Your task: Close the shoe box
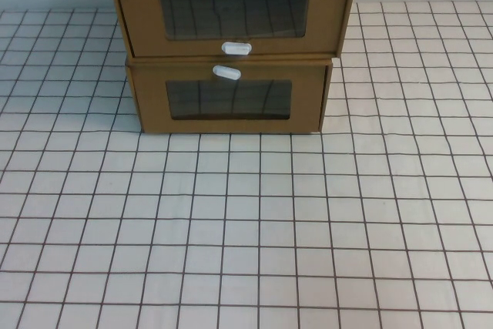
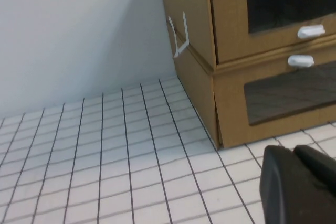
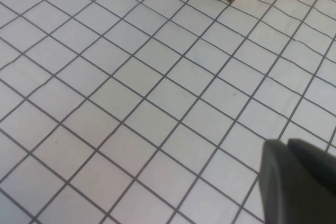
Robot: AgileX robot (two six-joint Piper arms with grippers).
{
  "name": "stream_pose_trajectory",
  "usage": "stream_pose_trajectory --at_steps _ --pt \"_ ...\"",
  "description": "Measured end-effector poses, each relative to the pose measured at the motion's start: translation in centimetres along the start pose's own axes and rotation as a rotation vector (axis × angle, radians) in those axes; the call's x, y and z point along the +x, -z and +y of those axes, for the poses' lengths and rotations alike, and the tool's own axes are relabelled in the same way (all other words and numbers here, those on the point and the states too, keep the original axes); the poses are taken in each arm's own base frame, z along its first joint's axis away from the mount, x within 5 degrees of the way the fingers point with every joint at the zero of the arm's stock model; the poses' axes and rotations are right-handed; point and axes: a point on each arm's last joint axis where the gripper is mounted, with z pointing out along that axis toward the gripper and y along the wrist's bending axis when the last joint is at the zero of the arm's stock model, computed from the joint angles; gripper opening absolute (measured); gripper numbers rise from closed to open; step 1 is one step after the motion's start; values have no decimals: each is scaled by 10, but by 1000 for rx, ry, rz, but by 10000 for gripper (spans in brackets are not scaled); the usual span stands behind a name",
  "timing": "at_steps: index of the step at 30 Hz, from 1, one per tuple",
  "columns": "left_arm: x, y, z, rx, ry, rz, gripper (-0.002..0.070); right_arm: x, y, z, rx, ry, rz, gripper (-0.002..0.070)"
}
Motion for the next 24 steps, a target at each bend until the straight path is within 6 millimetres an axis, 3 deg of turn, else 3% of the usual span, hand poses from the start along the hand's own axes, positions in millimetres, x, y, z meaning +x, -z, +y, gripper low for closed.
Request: stream_pose_trajectory --at_steps 11,24 --pt "93 -9 -15 -25 92 180 -4 0 0 0 -1 0 2 -14" --pt "99 -9 -16 -35 98 227 -4 1 0 0 -3 -1 8 -14"
